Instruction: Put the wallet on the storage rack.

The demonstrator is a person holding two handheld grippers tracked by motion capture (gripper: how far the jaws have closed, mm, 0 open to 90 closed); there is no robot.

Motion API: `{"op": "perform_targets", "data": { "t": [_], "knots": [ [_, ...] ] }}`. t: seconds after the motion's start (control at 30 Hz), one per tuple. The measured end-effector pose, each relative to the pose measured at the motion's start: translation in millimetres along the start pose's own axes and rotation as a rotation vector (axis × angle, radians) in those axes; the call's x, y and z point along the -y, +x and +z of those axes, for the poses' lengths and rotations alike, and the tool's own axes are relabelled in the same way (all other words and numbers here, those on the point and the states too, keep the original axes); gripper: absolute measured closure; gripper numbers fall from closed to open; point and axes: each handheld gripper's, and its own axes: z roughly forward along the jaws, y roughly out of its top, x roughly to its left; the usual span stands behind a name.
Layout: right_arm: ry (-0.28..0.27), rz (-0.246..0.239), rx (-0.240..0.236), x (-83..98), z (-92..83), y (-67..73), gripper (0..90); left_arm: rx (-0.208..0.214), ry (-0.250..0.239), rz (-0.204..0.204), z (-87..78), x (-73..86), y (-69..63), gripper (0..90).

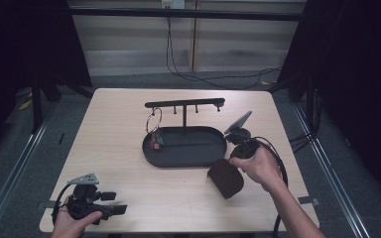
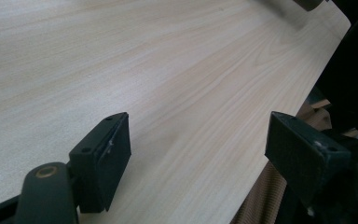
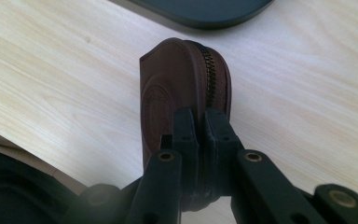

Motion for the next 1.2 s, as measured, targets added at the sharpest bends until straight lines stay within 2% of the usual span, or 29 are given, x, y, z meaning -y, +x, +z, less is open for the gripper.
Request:
{"op": "perform_targets", "data": {
  "t": [0.23, 0.3, 0.47, 0.6, 0.77, 1.2],
  "knots": [
    [-0.01, 0.004, 0.014, -2.3, -13.6, -1.2, 84.0, 0.004, 0.0, 0.003, 0.3, -0.5, 0.3, 18.7],
    [-0.018, 0.002, 0.014, -2.8, -17.1, -1.5, 83.9, 0.029, -0.001, 0.018, -0.2, -0.1, 0.4, 16.1],
    [-0.035, -0.002, 0.011, -4.6, -26.0, -1.1, 84.0, 0.03, -0.009, 0.013, -0.9, 0.0, 0.7, 16.2],
    [-0.048, -0.003, 0.013, -7.7, -32.1, -0.9, 83.9, 0.054, -0.012, 0.035, -1.7, 0.1, 0.0, 16.1],
    [-0.059, -0.001, 0.012, -13.6, -36.4, -0.9, 83.9, 0.034, 0.0, 0.039, -1.2, 0.7, 0.6, 16.1],
    [-0.085, 0.006, -0.008, -31.2, -40.3, -1.2, 84.0, 0.02, 0.006, 0.045, -1.0, 1.8, 0.6, 16.2]
  ]
}}
